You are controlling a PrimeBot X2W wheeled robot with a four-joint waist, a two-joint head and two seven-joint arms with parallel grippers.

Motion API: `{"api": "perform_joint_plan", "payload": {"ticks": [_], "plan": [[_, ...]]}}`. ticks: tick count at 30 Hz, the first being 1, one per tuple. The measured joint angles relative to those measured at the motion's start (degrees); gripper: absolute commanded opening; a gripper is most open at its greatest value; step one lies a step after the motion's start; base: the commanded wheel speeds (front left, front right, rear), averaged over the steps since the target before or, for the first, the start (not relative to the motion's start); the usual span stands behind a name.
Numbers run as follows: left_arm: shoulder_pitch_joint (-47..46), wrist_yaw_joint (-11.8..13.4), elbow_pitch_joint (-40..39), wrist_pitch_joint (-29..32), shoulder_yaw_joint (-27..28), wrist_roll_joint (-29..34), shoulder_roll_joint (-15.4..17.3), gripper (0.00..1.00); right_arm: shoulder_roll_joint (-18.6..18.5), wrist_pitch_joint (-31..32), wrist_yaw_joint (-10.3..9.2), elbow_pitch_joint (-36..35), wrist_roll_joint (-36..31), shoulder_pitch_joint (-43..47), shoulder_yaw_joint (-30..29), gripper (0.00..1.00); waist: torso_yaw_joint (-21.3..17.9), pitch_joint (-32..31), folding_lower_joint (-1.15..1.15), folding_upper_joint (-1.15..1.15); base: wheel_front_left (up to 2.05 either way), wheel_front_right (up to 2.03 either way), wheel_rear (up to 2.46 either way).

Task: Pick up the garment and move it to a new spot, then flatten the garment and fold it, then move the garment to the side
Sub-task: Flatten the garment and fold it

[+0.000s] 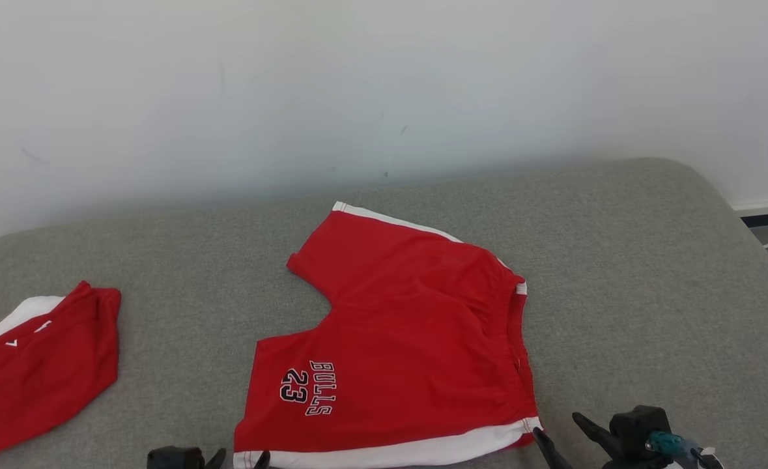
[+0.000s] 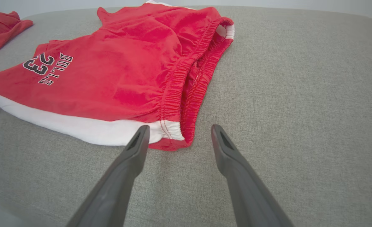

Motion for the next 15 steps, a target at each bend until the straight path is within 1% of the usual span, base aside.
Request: {"api": "perform_joint_plan", "payload": {"ticks": [4, 11, 14, 15], "plan": [[-2.8, -1.0, 3.9, 1.5, -0.6, 0.0, -0.3, 1.00, 1.0, 1.5, 1.00, 3.3, -0.1, -3.1, 0.9, 1.00, 0.3, 0.9, 0.00, 0.00, 0.00, 0.00, 0.00], [-7.2, -1.0, 11.5, 3.8, -0.8, 0.5, -0.2, 1.00, 4.4, 3.9, 2.93, 9.8, -0.4, -7.9, 3.1, 1.00, 0.6, 2.0, 0.00, 0.00, 0.00, 0.00, 0.00], [-8.2, -2.0, 13.1, 4.0, -0.7, -0.9, -0.9, 1.00, 5.1, 4.0, 3.43, 11.8, -0.4, -8.5, 3.5, 1.00, 0.6, 2.3, 0.01, 0.00, 0.00, 0.00, 0.00], [-8.4, -2.4, 13.5, 4.0, -1.1, -0.9, -1.1, 1.00, 5.3, 4.0, 3.52, 12.2, -0.4, -8.7, 3.6, 0.79, 0.6, 2.3, 0.00, 0.00, 0.00, 0.00, 0.00]]}}
